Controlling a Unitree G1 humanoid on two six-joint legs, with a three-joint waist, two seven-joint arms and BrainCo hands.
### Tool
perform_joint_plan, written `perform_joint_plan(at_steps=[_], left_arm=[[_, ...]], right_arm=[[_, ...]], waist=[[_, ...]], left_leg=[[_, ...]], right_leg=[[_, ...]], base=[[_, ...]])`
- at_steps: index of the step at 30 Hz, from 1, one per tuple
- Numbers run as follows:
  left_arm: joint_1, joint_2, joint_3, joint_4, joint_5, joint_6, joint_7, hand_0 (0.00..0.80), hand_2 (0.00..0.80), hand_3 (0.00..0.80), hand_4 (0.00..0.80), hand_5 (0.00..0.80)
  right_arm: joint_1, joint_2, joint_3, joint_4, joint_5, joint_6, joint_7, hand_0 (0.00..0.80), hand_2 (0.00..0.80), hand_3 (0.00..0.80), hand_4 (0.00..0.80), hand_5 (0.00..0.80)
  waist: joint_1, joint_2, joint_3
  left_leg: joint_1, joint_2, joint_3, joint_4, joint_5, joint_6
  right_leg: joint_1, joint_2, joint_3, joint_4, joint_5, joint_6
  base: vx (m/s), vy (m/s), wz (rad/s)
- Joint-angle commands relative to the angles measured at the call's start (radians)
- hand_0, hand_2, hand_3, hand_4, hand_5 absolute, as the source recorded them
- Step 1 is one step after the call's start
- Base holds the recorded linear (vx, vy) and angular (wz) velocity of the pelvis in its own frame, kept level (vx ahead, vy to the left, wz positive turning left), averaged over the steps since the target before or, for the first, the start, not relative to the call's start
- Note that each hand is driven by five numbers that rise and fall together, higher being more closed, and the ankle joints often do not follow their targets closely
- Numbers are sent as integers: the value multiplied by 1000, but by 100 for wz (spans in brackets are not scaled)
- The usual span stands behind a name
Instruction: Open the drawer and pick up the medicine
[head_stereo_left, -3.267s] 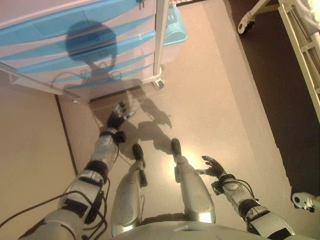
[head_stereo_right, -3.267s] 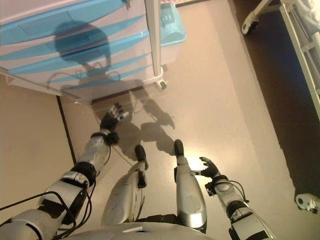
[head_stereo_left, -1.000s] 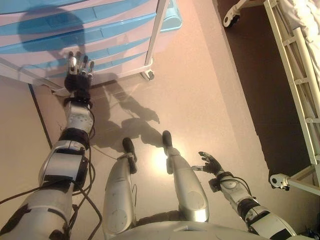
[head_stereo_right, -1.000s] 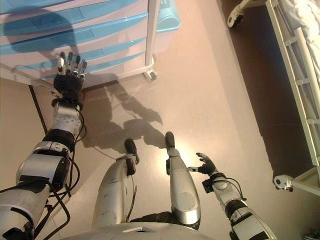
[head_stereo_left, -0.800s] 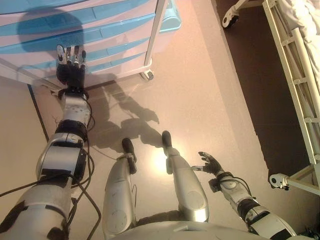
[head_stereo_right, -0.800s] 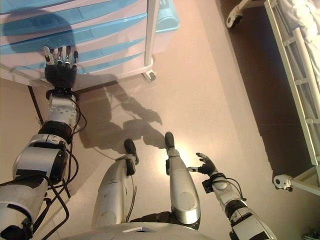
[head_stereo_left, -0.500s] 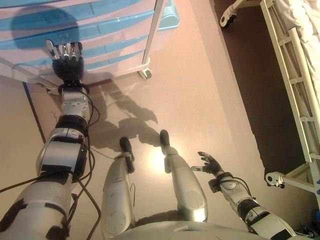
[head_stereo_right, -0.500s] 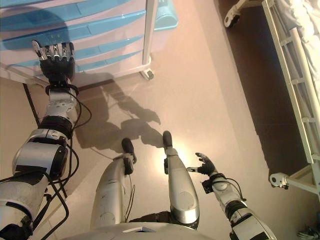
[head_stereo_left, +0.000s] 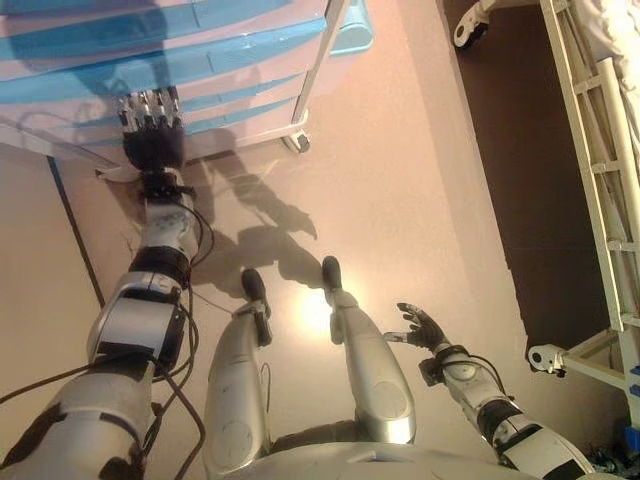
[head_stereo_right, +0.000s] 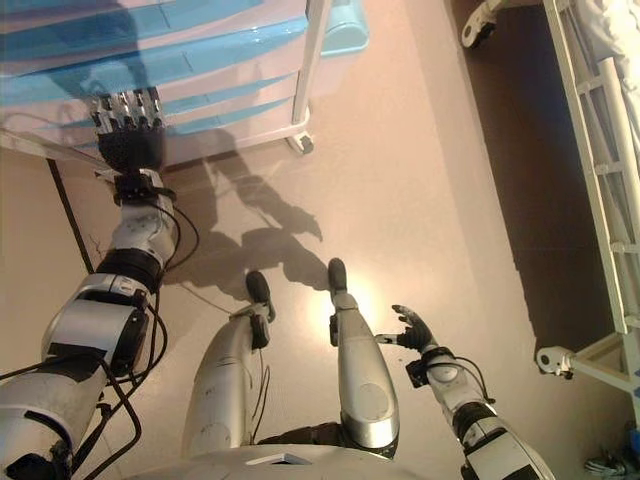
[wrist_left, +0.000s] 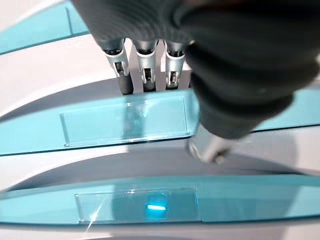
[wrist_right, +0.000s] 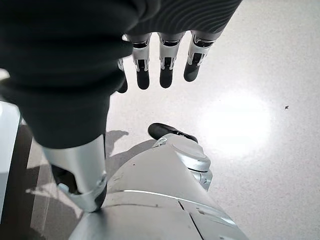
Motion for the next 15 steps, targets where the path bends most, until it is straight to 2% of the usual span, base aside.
perform_joint_plan(at_steps=[1, 7, 9, 12, 13, 15], left_arm=[[-168, -13, -72, -520, 180, 65, -420, 800, 800, 800, 800, 800], [157, -140, -51, -679, 149, 124, -419, 800, 800, 800, 800, 800], [290, -183, -49, -692, 159, 147, -425, 800, 800, 800, 800, 800], [479, -243, -24, -634, 184, 207, -451, 800, 800, 800, 800, 800], [534, -247, -2, -588, 169, 261, -459, 800, 800, 800, 800, 800], [634, -242, 48, -468, 211, 313, -440, 800, 800, 800, 800, 800]], right_arm=[[52, -43, 46, -41, -60, 9, 12, 0, 0, 0, 0, 0], [45, -33, 22, -57, -117, 44, -14, 0, 0, 0, 0, 0], [40, -34, 7, -59, -138, 55, -19, 0, 0, 0, 0, 0], [29, -46, -36, -46, -150, 62, -18, 0, 0, 0, 0, 0], [27, -52, -51, -41, -153, 64, -15, 0, 0, 0, 0, 0], [24, -67, -74, -38, -169, 69, -6, 0, 0, 0, 0, 0]], waist=[[59, 41, -25], [135, 57, -72], [166, 64, -82], [213, 78, -105], [231, 84, -114], [260, 97, -130]], left_leg=[[124, -54, -36, -104, -83, -40], [186, -49, -120, -176, -26, -83], [216, -41, -152, -209, -2, -102], [254, -30, -183, -255, 31, -127], [264, -28, -196, -267, 39, -134], [283, -24, -214, -283, 51, -145]], right_leg=[[15, 95, -28, 27, -49, -64], [114, 92, -105, 10, -89, -95], [161, 94, -130, -13, -95, -100], [218, 96, -171, -47, -102, -105], [237, 95, -186, -58, -104, -106], [268, 93, -217, -75, -109, -109]], base=[[-52, -115, 17], [-46, -173, 24], [-21, -218, 43], [-18, -182, 51], [-11, -148, 55], [-19, -135, 64]])
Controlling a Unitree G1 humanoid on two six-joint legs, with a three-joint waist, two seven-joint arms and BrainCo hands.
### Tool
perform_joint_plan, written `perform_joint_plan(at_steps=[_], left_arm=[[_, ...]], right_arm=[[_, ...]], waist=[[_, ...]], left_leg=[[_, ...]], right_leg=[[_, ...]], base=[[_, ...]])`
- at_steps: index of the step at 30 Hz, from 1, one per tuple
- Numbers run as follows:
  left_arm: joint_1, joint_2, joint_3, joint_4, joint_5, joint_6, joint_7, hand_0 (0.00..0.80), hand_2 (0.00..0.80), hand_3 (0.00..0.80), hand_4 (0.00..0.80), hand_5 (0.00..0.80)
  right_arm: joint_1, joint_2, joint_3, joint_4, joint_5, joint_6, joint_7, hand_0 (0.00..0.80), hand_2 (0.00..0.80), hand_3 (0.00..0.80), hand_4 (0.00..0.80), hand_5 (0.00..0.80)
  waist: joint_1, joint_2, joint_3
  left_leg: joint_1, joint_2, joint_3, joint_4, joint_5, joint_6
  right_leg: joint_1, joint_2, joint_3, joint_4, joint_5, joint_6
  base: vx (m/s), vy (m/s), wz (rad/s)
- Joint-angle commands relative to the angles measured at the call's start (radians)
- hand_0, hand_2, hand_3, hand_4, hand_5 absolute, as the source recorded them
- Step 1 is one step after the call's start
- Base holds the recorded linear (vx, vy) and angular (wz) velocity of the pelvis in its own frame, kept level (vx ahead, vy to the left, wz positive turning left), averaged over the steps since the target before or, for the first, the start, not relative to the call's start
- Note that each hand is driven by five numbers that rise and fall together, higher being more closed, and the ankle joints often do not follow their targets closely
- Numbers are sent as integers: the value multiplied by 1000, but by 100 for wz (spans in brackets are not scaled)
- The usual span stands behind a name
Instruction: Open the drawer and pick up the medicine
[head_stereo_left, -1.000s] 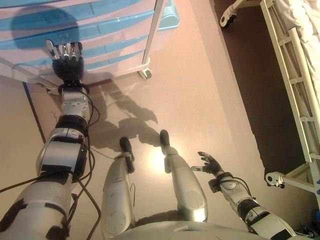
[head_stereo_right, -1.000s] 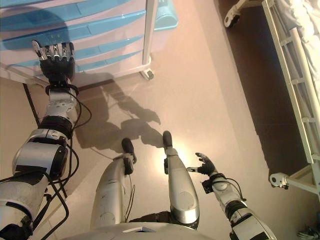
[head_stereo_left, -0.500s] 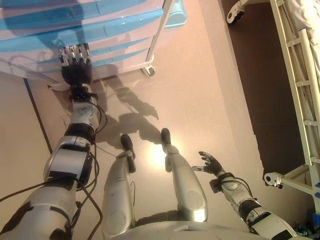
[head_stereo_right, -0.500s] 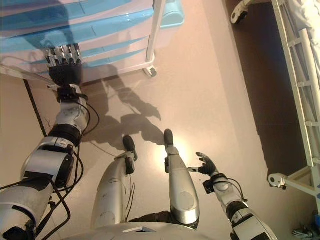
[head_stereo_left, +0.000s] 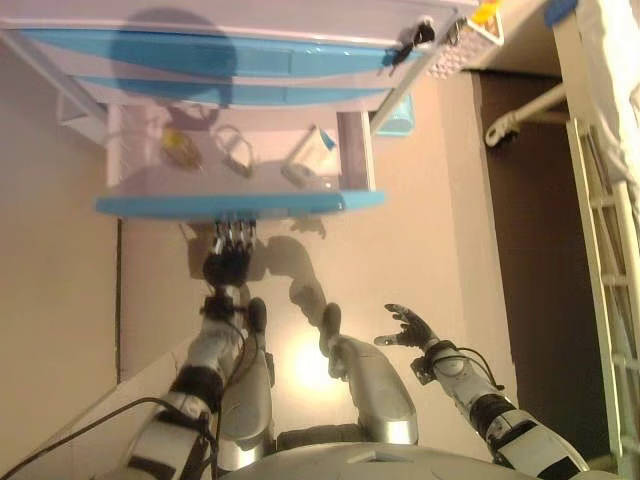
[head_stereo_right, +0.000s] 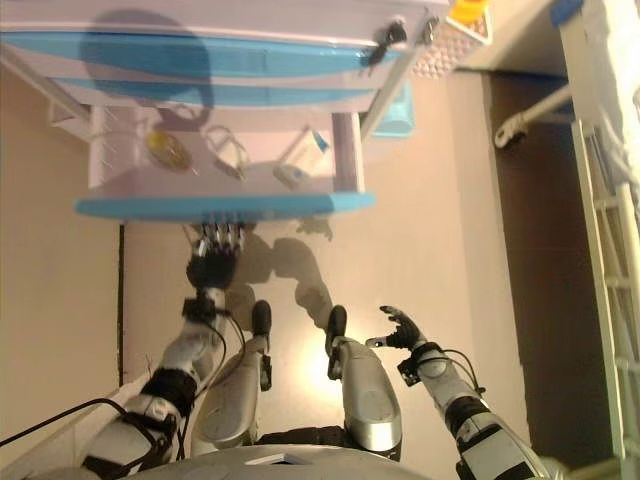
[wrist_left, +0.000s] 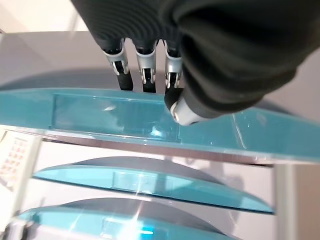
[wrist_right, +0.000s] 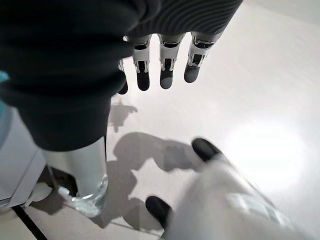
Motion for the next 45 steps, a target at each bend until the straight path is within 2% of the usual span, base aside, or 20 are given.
perform_joint_plan(at_steps=[1, 2, 3, 4, 8, 13, 16, 20, 21, 22, 25, 28, 32, 34, 36, 39, 41, 45], left_arm=[[43, -11, 119, -115, 33, 136, -308, 800, 800, 800, 800, 800], [76, -5, 141, -59, 57, 172, -325, 800, 800, 800, 800, 800], [123, 11, 175, 13, 62, 207, -262, 800, 800, 800, 800, 800], [144, 15, 192, 62, 93, 224, -271, 800, 800, 800, 800, 800], [238, 16, 287, 275, 238, 280, -175, 800, 800, 800, 800, 800], [293, 11, 343, 404, 410, 292, -89, 800, 800, 800, 800, 800], [307, 14, 348, 429, 469, 278, -31, 800, 800, 800, 800, 800], [297, 24, 338, 479, 621, 155, 84, 797, 797, 797, 797, 797], [291, 29, 330, 494, 651, 121, 133, 317, 317, 317, 317, 317], [281, 35, 314, 512, 733, 76, 221, 0, 0, 0, 0, 0], [240, 52, 275, 553, 934, -38, 409, 0, 0, 0, 0, 0], [213, 69, 223, 562, 1145, -104, 580, 0, 0, 0, 0, 0], [199, 102, 136, 563, 1405, -126, 725, 0, 0, 0, 0, 0], [192, 124, 84, 554, 1514, -106, 759, 0, 0, 0, 0, 0], [196, 136, 48, 557, 1542, -89, 769, 0, 0, 0, 0, 0], [219, 141, 25, 547, 1577, -59, 765, 0, 0, 0, 0, 0], [227, 136, 17, 534, 1570, -41, 762, 0, 0, 0, 0, 0], [241, 106, 38, 527, 1560, -39, 764, 0, 0, 0, 0, 0]], right_arm=[[48, -86, -34, 2, -43, 0, 5, 0, 0, 0, 0, 0], [47, -92, -42, 4, -46, 3, 12, 0, 0, 0, 0, 0], [48, -102, -59, 9, -49, 1, 25, 0, 0, 0, 0, 0], [47, -101, -63, 11, -48, 5, 27, 0, 0, 0, 0, 0], [56, -98, -102, 59, -52, -6, 50, 0, 0, 0, 0, 0], [66, -76, -144, 114, -73, -20, 55, 0, 0, 0, 0, 0], [76, -69, -164, 130, -87, -19, 50, 0, 0, 0, 0, 0], [96, -64, -177, 153, -136, 10, 8, 0, 0, 0, 0, 0], [100, -63, -181, 160, -150, 19, -5, 0, 0, 0, 0, 0], [109, -60, -181, 173, -168, 39, -34, 0, 0, 0, 0, 0], [129, -60, -188, 200, -181, 97, -117, 0, 0, 0, 0, 0], [147, -77, -216, 219, -147, 160, -209, 0, 0, 0, 0, 0], [158, -116, -287, 219, -94, 195, -339, 0, 0, 0, 0, 0], [150, -180, -343, 201, -57, 170, -414, 0, 0, 0, 0, 0], [134, -245, -406, 151, -33, 140, -472, 0, 0, 0, 0, 0], [125, -328, -456, -74, -107, 95, -598, 0, 0, 0, 0, 0], [116, -372, -450, -301, -157, 131, -628, 0, 0, 0, 0, 0], [96, -424, -441, -748, -343, 134, -552, 0, 0, 0, 0, 0]], waist=[[95, 96, -139], [102, 100, -146], [114, 106, -152], [117, 107, -159], [136, 117, -195], [150, 134, -230], [148, 147, -249], [134, 154, -265], [131, 153, -267], [123, 152, -272], [104, 147, -288], [82, 144, -306], [60, 134, -322], [51, 128, -324], [41, 125, -325], [18, 128, -325], [3, 133, -324], [-21, 140, -328]], left_leg=[[-31, -5, 15, 36, -86, -36], [-32, -7, 10, 33, -79, -37], [-22, -6, 6, 35, -80, -40], [-23, -7, 5, 31, -75, -40], [-3, -13, -1, 17, -68, -41], [20, -29, -17, -3, -63, -38], [33, -39, -22, -10, -66, -33], [48, -47, -22, -9, -73, -25], [51, -48, -23, -8, -76, -23], [56, -51, -24, -9, -78, -19], [73, -53, -19, -11, -86, -12], [92, -52, -7, -16, -94, -2], [116, -48, 13, -25, -104, 10], [127, -48, 24, -29, -110, 19], [136, -46, 36, -34, -117, 26], [147, -45, 58, -46, -125, 36], [151, -46, 70, -59, -125, 39], [153, -48, 83, -84, -120, 43]], right_leg=[[-23, 56, -30, 48, -27, -29], [-19, 54, -41, 42, -24, -29], [-4, 54, -52, 40, -29, -29], [-2, 53, -59, 35, -26, -29], [33, 56, -84, 12, -31, -31], [61, 53, -101, -4, -36, -28], [67, 50, -104, -5, -40, -29], [76, 49, -99, -3, -43, -30], [78, 48, -98, -2, -44, -30], [81, 49, -94, -2, -44, -29], [89, 50, -84, -3, -43, -26], [99, 53, -61, -11, -37, -22], [105, 60, -28, -18, -27, -14], [107, 62, -9, -24, -16, -7], [107, 63, 8, -27, -10, -2], [97, 63, 31, -27, -2, 5], [87, 61, 41, -27, 2, 9], [67, 54, 60, -23, 1, 20]], base=[[-20, -96, 48], [-17, -94, 39], [-13, -63, 50], [-17, -65, 58], [24, -53, 34], [50, 16, 23], [49, 64, 8], [62, 58, 3], [80, 38, 0], [85, 33, 0], [106, 40, 0], [118, 48, -9], [99, 16, -18], [74, 9, -33], [51, 38, -31], [21, 90, -32], [-15, 126, -35], [-15, 113, -21]])
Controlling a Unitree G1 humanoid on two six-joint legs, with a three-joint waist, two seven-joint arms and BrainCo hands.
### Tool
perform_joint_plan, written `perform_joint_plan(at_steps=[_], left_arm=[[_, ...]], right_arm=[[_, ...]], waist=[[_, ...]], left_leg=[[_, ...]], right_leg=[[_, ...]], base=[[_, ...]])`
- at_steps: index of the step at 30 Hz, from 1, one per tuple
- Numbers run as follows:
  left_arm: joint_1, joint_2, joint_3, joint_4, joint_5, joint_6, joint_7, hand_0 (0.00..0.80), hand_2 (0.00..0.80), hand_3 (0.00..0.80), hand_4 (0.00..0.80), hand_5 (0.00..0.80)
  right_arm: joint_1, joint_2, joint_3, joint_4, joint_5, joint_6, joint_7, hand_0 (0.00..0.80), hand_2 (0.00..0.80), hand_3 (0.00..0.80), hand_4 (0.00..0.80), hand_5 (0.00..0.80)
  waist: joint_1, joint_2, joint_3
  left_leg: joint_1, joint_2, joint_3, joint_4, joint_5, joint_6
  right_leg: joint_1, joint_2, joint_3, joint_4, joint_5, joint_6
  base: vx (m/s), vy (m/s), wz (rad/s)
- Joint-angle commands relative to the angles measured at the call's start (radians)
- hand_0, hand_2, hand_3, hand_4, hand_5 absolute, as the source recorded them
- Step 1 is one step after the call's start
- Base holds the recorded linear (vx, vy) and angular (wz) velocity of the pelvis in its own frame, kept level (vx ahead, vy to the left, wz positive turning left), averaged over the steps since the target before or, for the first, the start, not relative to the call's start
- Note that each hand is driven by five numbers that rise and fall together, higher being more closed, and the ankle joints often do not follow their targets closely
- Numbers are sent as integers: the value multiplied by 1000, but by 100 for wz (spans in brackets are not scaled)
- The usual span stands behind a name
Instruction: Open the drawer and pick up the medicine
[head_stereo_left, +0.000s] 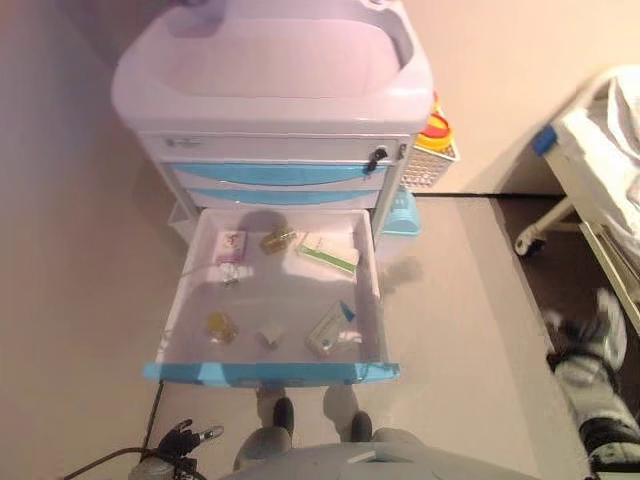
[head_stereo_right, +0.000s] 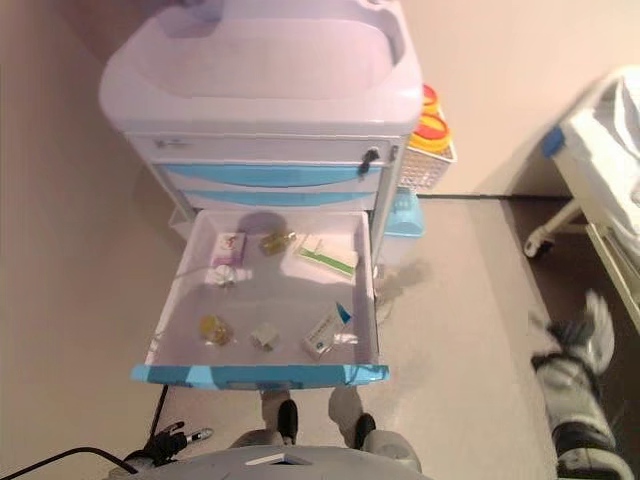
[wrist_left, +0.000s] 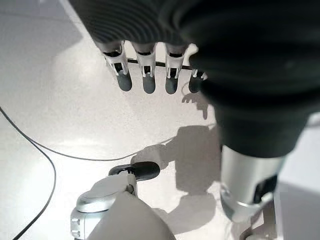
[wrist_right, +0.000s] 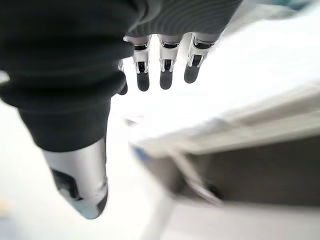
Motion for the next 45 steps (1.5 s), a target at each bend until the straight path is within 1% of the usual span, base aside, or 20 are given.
perform_joint_plan(at_steps=[1, 2, 3, 6, 8, 11, 12, 15, 16, 18, 19, 23, 25, 29, 34, 36, 40, 45], left_arm=[[-24, -37, 6, 5, 24, 8, 21, 0, 0, 0, 0, 0], [-27, -44, 12, 7, 30, 8, 23, 0, 0, 0, 0, 0], [-32, -46, 13, 10, 36, 7, 22, 0, 0, 0, 0, 0], [-49, -51, 8, 19, 48, 3, 26, 0, 0, 0, 0, 0], [-53, -49, -1, 21, 51, -2, 26, 0, 0, 0, 0, 0], [-54, -48, -16, 21, 57, -1, 26, 0, 0, 0, 0, 0], [-56, -47, -21, 20, 59, 4, 27, 0, 0, 0, 0, 0], [-57, -41, -35, 17, 65, 10, 25, 0, 0, 0, 0, 0], [-58, -39, -39, 17, 64, 12, 24, 0, 0, 0, 0, 0], [-63, -31, -39, 17, 67, 15, 17, 0, 0, 0, 0, 0], [-66, -30, -45, 16, 61, 16, 19, 0, 0, 0, 0, 0], [-78, -23, -49, 9, 50, 14, 19, 0, 0, 0, 0, 0], [-84, -19, -50, 1, 41, 12, 18, 0, 0, 0, 0, 0], [-87, -17, -53, -10, 39, 10, 22, 0, 0, 0, 0, 0], [-77, -10, -43, -12, 58, 18, 15, 0, 0, 0, 0, 0], [-75, -11, -43, -10, 58, 19, 15, 0, 0, 0, 0, 0], [-77, -14, -45, -5, 78, 8, 8, 0, 0, 0, 0, 0], [-81, -16, -54, -12, 84, -4, 8, 0, 0, 0, 0, 0]], right_arm=[[-96, -71, 34, -327, -169, -30, 59, 0, 0, 0, 0, 0], [-110, -86, 55, -386, -169, -44, 95, 0, 0, 0, 0, 0], [-126, -105, 77, -437, -198, -82, 135, 0, 0, 0, 0, 0], [-196, -160, 173, -520, -226, -145, 254, 0, 0, 0, 0, 0], [-235, -172, 237, -550, -201, -164, 327, 0, 0, 0, 0, 0], [-284, -159, 342, -556, -242, -193, 420, 0, 0, 0, 0, 0], [-309, -150, 387, -551, -262, -184, 454, 0, 0, 0, 0, 0], [-370, -129, 489, -509, -308, -166, 501, 0, 0, 0, 0, 0], [-392, -118, 529, -485, -331, -171, 518, 0, 0, 0, 0, 0], [-422, -104, 590, -460, -353, -154, 546, 0, 0, 0, 0, 0], [-433, -93, 619, -438, -375, -156, 547, 0, 0, 0, 0, 0], [-477, -60, 708, -351, -423, -126, 571, 0, 0, 0, 0, 0], [-492, -37, 750, -296, -436, -104, 579, 0, 0, 0, 0, 0], [-509, 6, 791, -220, -462, -71, 595, 0, 0, 0, 0, 0], [-499, 72, 839, -129, -483, -30, 622, 0, 0, 0, 0, 0], [-501, 98, 853, -89, -491, -28, 624, 0, 0, 0, 0, 0], [-507, 159, 871, -24, -493, 3, 632, 0, 0, 0, 0, 0], [-506, 219, 883, 34, -511, 32, 637, 0, 0, 0, 0, 0]], waist=[[11, -10, 40], [11, -11, 36], [14, -12, 33], [27, -22, 24], [40, -27, 19], [63, -31, 13], [73, -31, 11], [98, -32, 10], [109, -32, 10], [124, -32, 12], [132, -32, 13], [163, -33, 25], [184, -32, 38], [213, -31, 54], [252, -37, 60], [262, -39, 59], [288, -41, 61], [309, -44, 66]], left_leg=[[24, -83, -8, 46, -174, 51], [24, -84, -8, 40, -172, 51], [23, -84, -8, 36, -170, 50], [18, -85, -10, 28, -165, 49], [15, -88, -16, 25, -163, 47], [13, -90, -27, 22, -158, 44], [12, -91, -33, 17, -155, 43], [8, -92, -50, 9, -145, 39], [5, -93, -56, 6, -140, 38], [0, -92, -68, 0, -133, 34], [-6, -93, -74, 0, -130, 33], [-26, -96, -100, 2, -121, 30], [-38, -97, -115, 3, -115, 28], [-54, -94, -137, -4, -99, 19], [-79, -91, -172, -12, -73, 1], [-86, -90, -181, -13, -67, -3], [-99, -91, -203, -12, -57, -10], [-109, -92, -223, -9, -52, -13]], right_leg=[[-45, -10, 19, 71, -17, 46], [-48, -12, 20, 71, -18, 47], [-50, -14, 19, 71, -18, 49], [-53, -21, 10, 74, -21, 52], [-51, -24, 2, 71, -21, 53], [-42, -29, -15, 64, -20, 54], [-40, -30, -22, 61, -19, 54], [-33, -34, -42, 55, -19, 54], [-31, -35, -50, 53, -20, 53], [-31, -35, -64, 52, -22, 52], [-31, -36, -71, 51, -23, 51], [-34, -39, -97, 50, -29, 46], [-35, -40, -118, 50, -30, 43], [-32, -39, -155, 43, -32, 40], [-24, -34, -201, 28, -38, 35], [-20, -32, -213, 22, -39, 33], [-16, -29, -238, 16, -42, 28], [-15, -26, -255, 17, -47, 23]], base=[[-18, 78, -10], [-16, 52, -13], [-16, 31, -13], [-10, 2, 0], [-5, -17, 8], [4, -19, 16], [-2, -24, 13], [-1, -20, 17], [-3, -18, 21], [-16, -18, 22], [-28, -22, 22], [-42, -26, 29], [-55, -35, 38], [-49, -48, 33], [-17, -49, 25], [4, -29, 25], [11, -28, 21], [16, -25, 16]])
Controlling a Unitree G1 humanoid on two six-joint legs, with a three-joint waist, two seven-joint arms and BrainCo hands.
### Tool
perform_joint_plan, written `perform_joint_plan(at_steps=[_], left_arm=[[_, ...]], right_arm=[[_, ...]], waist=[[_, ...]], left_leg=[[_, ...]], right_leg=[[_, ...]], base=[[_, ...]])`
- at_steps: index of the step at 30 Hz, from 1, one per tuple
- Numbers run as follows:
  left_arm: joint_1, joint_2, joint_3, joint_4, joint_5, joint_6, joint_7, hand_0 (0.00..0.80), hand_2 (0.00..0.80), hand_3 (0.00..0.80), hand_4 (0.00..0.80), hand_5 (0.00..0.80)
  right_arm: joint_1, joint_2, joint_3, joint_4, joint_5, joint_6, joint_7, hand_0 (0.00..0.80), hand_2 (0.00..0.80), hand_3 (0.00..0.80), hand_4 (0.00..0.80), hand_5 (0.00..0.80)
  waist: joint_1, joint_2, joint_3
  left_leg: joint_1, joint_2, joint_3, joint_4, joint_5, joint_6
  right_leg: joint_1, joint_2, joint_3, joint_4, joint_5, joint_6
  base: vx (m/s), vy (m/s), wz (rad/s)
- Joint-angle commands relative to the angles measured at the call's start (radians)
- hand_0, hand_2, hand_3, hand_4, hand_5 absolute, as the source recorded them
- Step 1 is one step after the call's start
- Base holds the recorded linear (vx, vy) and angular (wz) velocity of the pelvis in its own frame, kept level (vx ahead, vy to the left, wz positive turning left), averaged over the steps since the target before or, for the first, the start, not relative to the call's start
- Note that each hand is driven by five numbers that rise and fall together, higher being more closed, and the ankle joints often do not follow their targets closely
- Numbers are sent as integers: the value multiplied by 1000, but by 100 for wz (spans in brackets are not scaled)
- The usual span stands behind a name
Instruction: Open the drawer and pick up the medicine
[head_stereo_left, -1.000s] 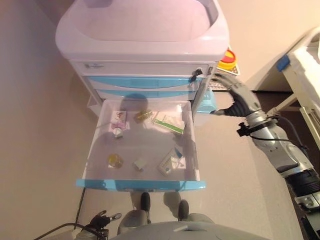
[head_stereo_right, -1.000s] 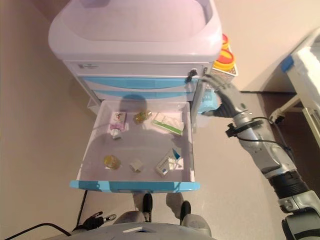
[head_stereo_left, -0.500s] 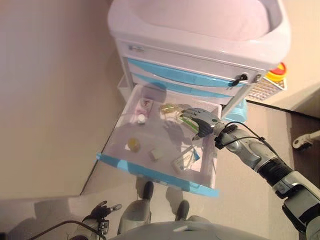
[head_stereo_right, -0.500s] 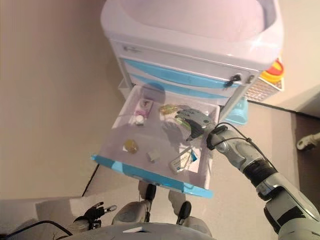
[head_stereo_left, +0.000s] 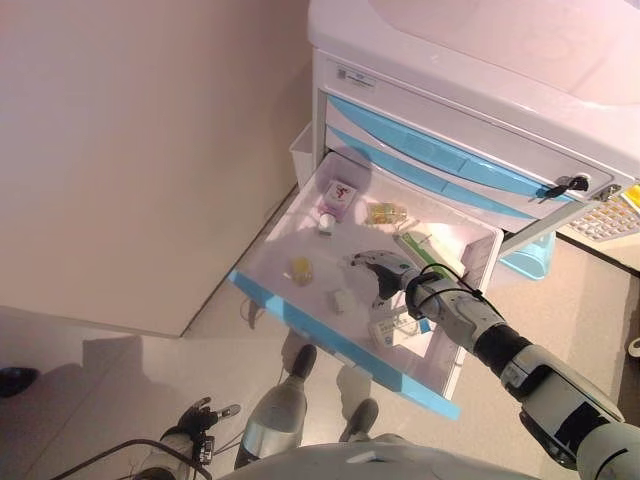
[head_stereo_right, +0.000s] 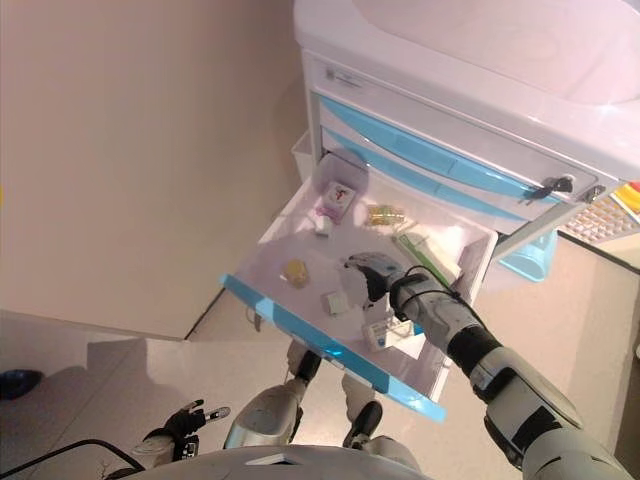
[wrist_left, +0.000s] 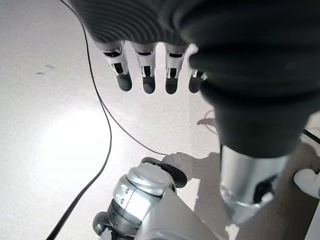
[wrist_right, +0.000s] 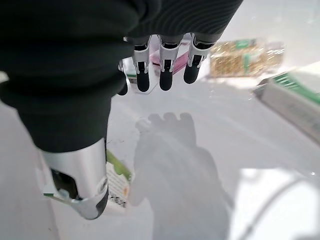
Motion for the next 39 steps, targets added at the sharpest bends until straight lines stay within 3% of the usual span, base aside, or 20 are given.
perform_joint_plan(at_steps=[1, 10, 24, 32, 39], left_arm=[[-21, 26, -56, 22, 51, -20, -3, 0, 0, 0, 0, 0], [-26, 31, -76, 8, 68, -30, -3, 0, 0, 0, 0, 0], [-24, 36, -66, -1, 74, -24, 3, 0, 0, 0, 0, 0], [-23, 26, -84, -7, 69, -39, 5, 0, 0, 0, 0, 0], [-20, 11, -113, -4, 54, -49, 6, 0, 0, 0, 0, 0]], right_arm=[[-47, 34, 60, -9, -29, 14, 6, 0, 0, 0, 0, 0], [-46, 94, 86, 77, -70, 26, 25, 0, 0, 0, 0, 0], [-21, 133, 113, 104, -126, 40, 18, 0, 0, 0, 0, 0], [-10, 153, 108, 166, -207, 105, -110, 0, 0, 0, 0, 0], [-13, 173, 80, 228, -191, 168, -256, 0, 0, 0, 0, 0]], waist=[[21, -21, -11], [55, -23, -4], [68, -20, 0], [75, -8, 2], [77, 15, 10]], left_leg=[[15, -35, 34, 11, -115, -7], [9, -36, 5, 10, -105, -12], [3, -42, -23, 9, -100, -12], [-3, -47, -37, 8, -98, -10], [-14, -54, -46, 8, -94, -6]], right_leg=[[-45, -6, 19, 88, -51, -2], [-34, -1, -4, 89, -61, -9], [-36, -1, -5, 88, -62, -9], [-39, -2, -8, 83, -60, -7], [-50, -8, -14, 85, -56, -5]], base=[[12, -26, 25], [21, -25, 11], [2, -2, 2], [0, 0, 0], [0, 0, 0]])
